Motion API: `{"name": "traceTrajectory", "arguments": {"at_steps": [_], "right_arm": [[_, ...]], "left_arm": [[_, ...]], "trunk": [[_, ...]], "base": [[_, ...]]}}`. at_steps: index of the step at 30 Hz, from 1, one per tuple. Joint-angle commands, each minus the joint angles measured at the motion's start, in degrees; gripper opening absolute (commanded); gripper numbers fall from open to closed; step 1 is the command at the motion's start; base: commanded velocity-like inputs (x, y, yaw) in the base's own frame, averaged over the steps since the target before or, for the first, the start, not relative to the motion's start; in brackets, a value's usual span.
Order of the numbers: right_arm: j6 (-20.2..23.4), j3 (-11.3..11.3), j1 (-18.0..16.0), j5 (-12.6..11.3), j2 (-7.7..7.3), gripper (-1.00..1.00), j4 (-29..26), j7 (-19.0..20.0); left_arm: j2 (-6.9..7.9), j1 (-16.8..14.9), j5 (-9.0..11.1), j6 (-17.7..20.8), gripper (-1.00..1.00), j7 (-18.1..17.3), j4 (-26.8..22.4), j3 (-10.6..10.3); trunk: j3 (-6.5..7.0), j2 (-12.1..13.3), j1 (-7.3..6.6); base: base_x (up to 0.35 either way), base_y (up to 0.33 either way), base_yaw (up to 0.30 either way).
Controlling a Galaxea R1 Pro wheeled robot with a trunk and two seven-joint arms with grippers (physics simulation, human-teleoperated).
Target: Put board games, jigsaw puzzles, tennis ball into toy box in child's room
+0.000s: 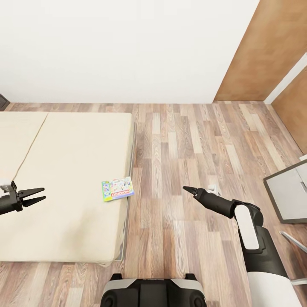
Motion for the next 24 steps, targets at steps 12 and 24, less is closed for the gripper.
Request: {"name": "traceTrajectory", "arguments": {"at_steps": [12,24], "right_arm": [[-0.13,-0.08,-0.04,0.47,0.02,1.00,0.10,0.56],[-0.16,-0.03,-0.04,0.47,0.02,1.00,0.10,0.62]], "left_arm": [[0.00,-0.03,-0.09,0.61,1.00,-0.25,0.02,0.03],[-0.01,0.19,-0.11,-2.13,1.00,-0.25,0.99,0.03]], "trunk": [[1.06,-0.09,0.04],[2.19,-0.09,0.04]], "base": [[0.000,0.000,0.000],[0.000,0.000,0.000]]}}
